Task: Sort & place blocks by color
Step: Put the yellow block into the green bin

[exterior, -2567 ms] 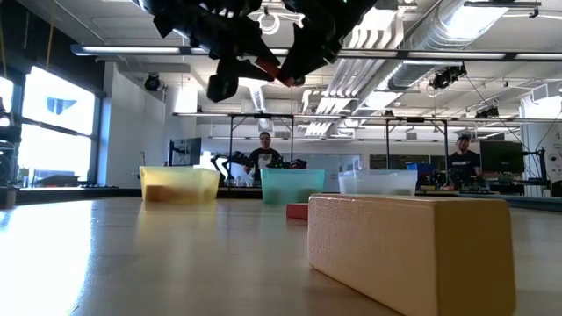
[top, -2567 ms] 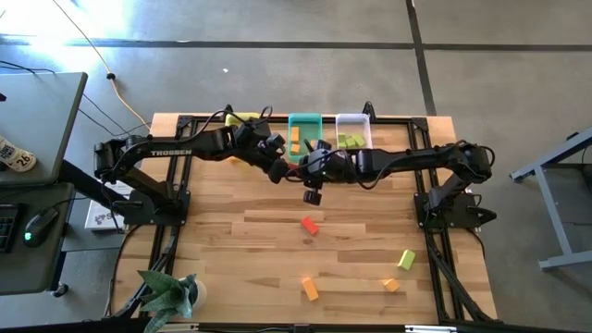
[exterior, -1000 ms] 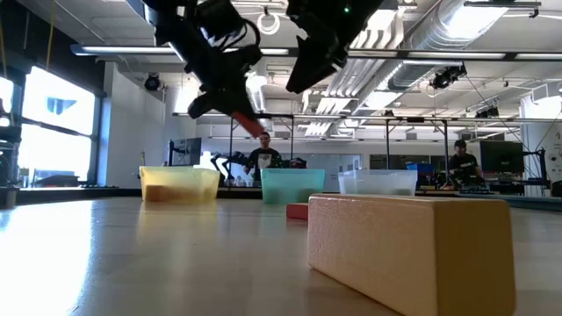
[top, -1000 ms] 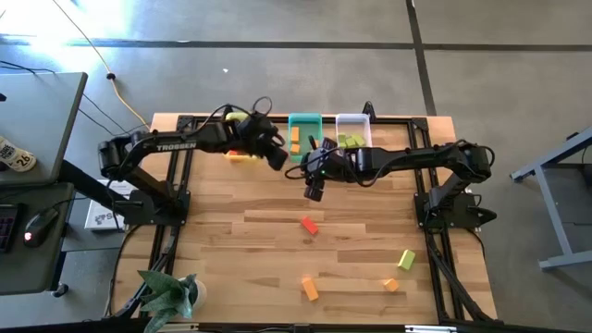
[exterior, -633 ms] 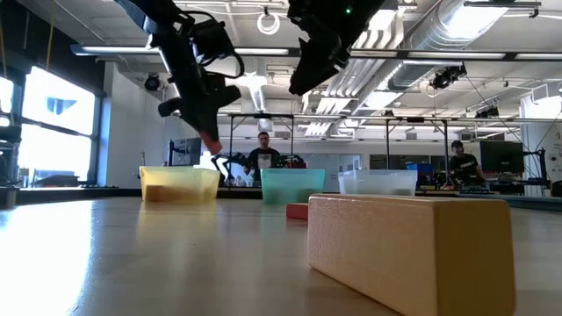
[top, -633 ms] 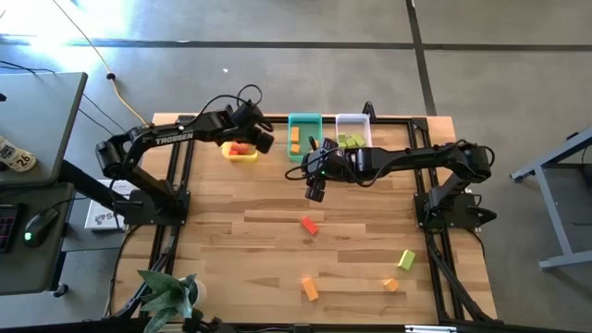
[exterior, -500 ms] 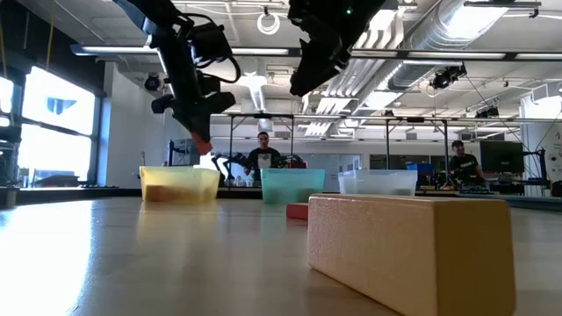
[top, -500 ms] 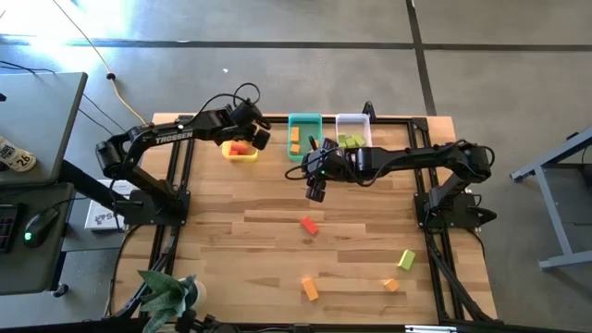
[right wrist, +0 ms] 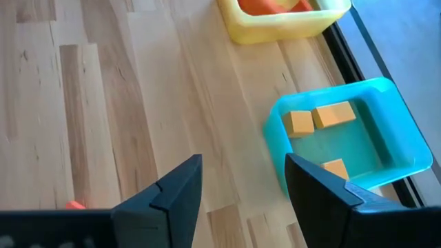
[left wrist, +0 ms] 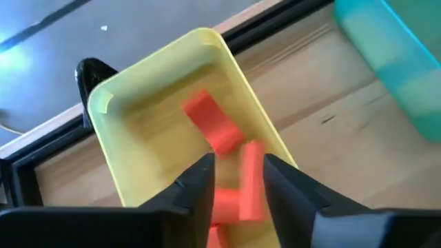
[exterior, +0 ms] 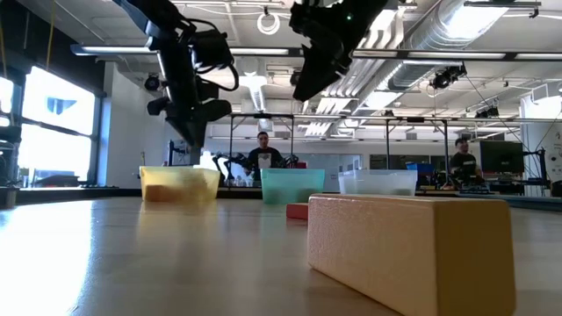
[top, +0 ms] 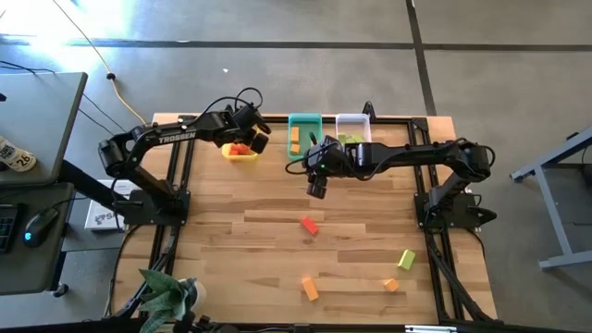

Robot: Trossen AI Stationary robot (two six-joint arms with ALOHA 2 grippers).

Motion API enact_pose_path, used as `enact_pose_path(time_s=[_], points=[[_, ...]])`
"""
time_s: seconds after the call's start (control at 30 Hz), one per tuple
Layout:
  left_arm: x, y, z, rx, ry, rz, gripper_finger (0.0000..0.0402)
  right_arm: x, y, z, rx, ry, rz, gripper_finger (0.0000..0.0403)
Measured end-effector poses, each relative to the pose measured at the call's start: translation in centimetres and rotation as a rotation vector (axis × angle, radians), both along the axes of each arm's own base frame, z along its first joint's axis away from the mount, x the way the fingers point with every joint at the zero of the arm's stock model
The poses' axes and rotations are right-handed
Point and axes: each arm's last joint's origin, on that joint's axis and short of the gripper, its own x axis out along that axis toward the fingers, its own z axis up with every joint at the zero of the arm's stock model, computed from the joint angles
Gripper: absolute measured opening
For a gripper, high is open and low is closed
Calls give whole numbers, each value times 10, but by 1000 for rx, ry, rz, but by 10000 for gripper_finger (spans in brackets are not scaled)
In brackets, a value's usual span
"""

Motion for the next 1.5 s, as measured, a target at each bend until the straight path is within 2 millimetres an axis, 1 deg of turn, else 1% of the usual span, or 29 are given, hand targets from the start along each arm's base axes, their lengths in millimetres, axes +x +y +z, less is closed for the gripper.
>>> enact_pose_path(time_s=[0.17, 0.3, 0.4, 0.5, 0.7, 0.83, 0.97, 1.2, 1.4, 1.5], points=[[1, -1, 0, -27, -23, -17, 144, -1, 1, -1, 9, 9, -8, 193], [2, -2, -1, -69, -61, -44, 158, -2, 2, -2, 65, 1, -41, 193], [3, -2, -1, -83, -77, -54, 160, -3, 3, -3, 120, 3, -67, 193], [4, -1, 0, -81, -86, -75, 159, -5, 3, -5, 173, 7, -131, 193], [7, -3, 0, -135, -134, -159, 157, -12, 6, -10, 358, 48, -251, 193], [9, -5, 0, -154, -158, -183, 157, -17, 13, -13, 482, 86, -374, 193], [12, -10, 4, -137, -146, -243, 157, -23, 25, -16, 559, 131, -471, 193], [19, -24, 14, -100, -148, -351, 157, -34, 54, -20, 610, 217, -600, 193], [26, -37, 20, -66, -151, -440, 157, -45, 78, -22, 646, 258, -780, 193], [30, -43, 23, -54, -159, -475, 157, -50, 91, -22, 658, 282, -830, 193]])
